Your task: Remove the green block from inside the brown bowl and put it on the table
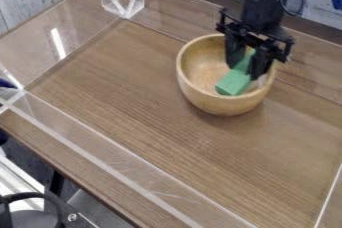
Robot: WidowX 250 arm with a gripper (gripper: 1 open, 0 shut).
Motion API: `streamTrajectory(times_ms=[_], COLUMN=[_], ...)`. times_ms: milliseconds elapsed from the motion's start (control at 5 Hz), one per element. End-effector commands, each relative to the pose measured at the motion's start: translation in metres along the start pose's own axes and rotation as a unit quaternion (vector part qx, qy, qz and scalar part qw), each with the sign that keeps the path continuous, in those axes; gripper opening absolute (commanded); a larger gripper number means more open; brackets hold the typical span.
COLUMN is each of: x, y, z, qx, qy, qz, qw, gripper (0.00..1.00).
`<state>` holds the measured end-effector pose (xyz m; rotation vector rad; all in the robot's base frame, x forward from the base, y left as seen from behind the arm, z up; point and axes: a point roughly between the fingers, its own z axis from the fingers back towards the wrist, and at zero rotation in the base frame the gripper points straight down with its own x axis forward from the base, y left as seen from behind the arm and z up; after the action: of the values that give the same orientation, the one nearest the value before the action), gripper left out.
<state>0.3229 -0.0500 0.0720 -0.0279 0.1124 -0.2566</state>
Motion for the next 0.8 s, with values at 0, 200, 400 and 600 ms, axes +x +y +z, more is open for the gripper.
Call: streamTrajectory(times_ms=[0, 200, 400, 600], x=[0.006, 0.010, 0.014, 0.018], y=[-0.016, -0.026, -0.027, -0.028], z=[0.008, -0.003, -0.012, -0.020], qx=[0.000, -0.001, -0.001, 0.000], qy=[-0.021, -0.011, -0.004, 0.003], qz=[-0.030, -0.046, -0.051, -0.056], qw=[0.9993, 0.9989, 0.9987, 0.9984], gripper=[0.00, 0.00, 0.00, 0.00])
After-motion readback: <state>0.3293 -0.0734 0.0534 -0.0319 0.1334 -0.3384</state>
